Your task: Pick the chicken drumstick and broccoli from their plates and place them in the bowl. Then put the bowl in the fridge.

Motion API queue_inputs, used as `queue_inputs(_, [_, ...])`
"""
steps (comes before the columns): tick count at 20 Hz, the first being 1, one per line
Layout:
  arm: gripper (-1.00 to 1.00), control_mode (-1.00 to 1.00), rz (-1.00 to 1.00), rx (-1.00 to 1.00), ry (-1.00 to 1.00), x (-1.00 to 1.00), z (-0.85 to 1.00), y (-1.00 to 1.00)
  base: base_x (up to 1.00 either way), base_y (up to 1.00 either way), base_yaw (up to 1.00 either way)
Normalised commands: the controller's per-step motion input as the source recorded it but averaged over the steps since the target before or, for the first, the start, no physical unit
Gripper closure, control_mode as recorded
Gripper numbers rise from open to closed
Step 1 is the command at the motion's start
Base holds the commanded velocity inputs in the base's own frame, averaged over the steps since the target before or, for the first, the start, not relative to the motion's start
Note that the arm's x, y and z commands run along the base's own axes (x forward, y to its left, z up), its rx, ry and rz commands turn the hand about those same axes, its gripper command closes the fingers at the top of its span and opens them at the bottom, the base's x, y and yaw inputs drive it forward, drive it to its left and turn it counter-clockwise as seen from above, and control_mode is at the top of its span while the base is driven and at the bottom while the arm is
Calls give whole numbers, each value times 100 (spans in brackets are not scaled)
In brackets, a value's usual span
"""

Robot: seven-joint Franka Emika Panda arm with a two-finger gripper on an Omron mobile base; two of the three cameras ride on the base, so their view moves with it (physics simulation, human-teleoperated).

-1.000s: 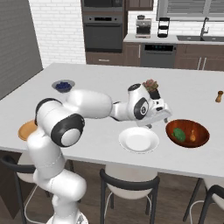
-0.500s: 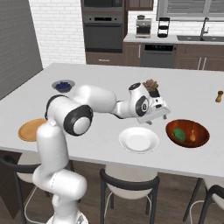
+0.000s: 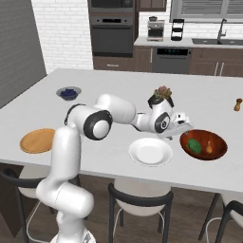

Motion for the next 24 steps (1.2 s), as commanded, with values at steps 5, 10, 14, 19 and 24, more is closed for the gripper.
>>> queue_inputs(5, [-100, -100, -1, 0, -1, 7, -27, -34, 0, 0, 0])
queue_inputs(10, [-100, -100, -3, 0, -2, 0, -32, -4, 0, 0, 0])
queue_inputs(14, [-100, -100, -2, 0, -4, 6, -29, 0, 0, 0, 0])
queue_inputs(19, [-100, -100, 0, 0, -5, 13, -27, 0, 0, 0, 0])
queue_inputs(24, [-100, -100, 0, 0, -5, 0, -35, -1, 0, 0, 0])
